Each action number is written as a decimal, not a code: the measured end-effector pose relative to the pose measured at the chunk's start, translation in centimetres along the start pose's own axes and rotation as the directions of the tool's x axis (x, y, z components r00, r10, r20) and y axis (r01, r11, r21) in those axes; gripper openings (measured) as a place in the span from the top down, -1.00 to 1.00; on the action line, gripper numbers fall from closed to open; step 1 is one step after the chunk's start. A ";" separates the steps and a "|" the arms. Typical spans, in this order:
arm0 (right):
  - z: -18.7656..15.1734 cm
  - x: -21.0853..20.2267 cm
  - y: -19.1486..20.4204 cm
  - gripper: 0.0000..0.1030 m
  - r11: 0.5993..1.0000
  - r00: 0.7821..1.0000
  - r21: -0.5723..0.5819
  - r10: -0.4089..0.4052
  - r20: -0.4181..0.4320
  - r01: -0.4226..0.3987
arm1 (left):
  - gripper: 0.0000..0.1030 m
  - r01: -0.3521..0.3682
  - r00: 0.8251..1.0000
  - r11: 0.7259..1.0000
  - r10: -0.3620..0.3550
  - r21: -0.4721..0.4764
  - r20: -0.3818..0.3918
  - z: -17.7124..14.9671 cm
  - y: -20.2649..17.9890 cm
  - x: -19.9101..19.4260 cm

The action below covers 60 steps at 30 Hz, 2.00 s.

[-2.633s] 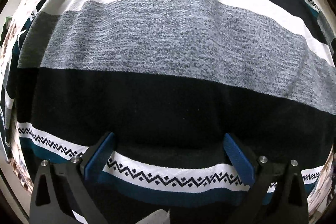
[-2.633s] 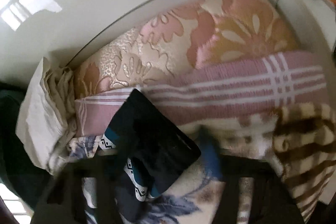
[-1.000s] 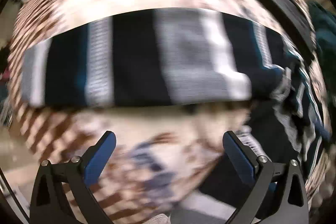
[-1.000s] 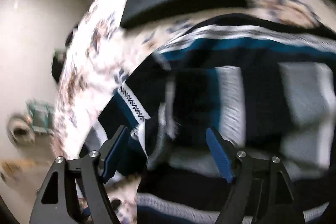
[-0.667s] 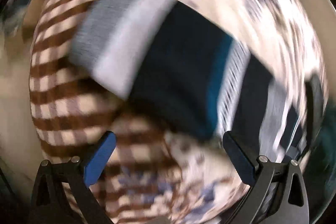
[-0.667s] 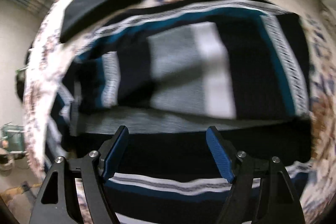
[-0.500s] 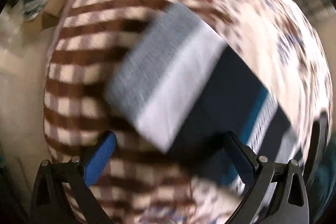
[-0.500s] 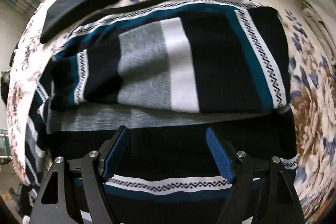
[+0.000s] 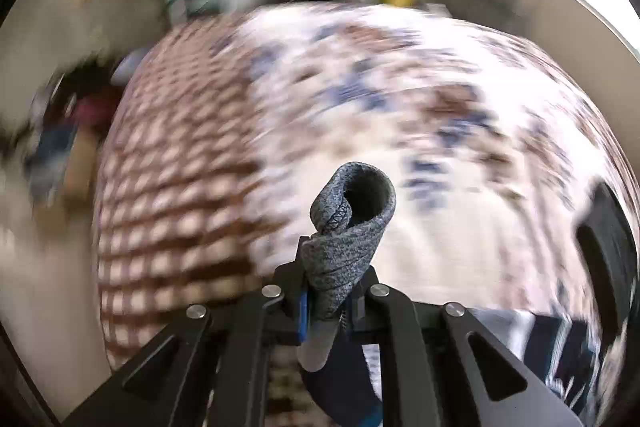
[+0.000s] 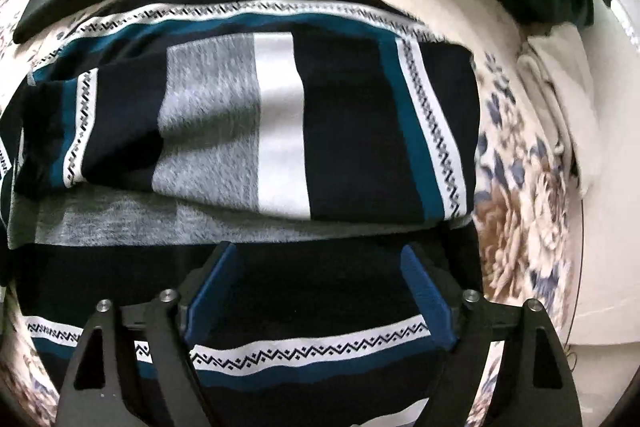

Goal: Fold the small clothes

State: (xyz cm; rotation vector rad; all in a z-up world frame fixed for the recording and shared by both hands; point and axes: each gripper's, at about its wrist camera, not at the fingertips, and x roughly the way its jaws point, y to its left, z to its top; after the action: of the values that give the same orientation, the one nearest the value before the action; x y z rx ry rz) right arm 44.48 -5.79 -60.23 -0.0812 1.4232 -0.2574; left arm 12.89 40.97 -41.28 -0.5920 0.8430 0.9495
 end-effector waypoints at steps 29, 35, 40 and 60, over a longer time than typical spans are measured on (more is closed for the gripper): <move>1.1 3.2 -18.0 -0.68 0.951 0.967 0.218 0.241 -0.080 -0.218 | -0.27 0.657 0.753 0.448 -0.421 0.606 -0.505 -27.5 -50.2 -15.2; 3.9 2.0 -19.4 -0.68 0.889 0.917 0.262 0.398 -0.036 -0.376 | -0.67 0.536 0.844 0.620 -0.374 0.574 -0.385 -20.2 -42.9 -12.0; 7.5 1.6 -17.8 -0.68 0.821 0.855 0.269 0.518 0.018 -0.503 | -0.67 0.285 0.955 0.783 -0.179 0.553 -0.238 -14.1 -34.6 -7.3; 12.9 2.7 -10.1 0.88 0.907 0.919 0.149 0.391 0.056 -0.395 | -0.67 0.165 0.972 0.874 -0.065 0.457 -0.227 -12.1 -29.1 -2.2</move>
State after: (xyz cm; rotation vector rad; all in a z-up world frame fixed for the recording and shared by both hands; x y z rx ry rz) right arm 56.21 -17.48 -58.83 0.3310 1.3562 -0.0329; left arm 33.46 17.19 -43.91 -0.3101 1.1680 0.5434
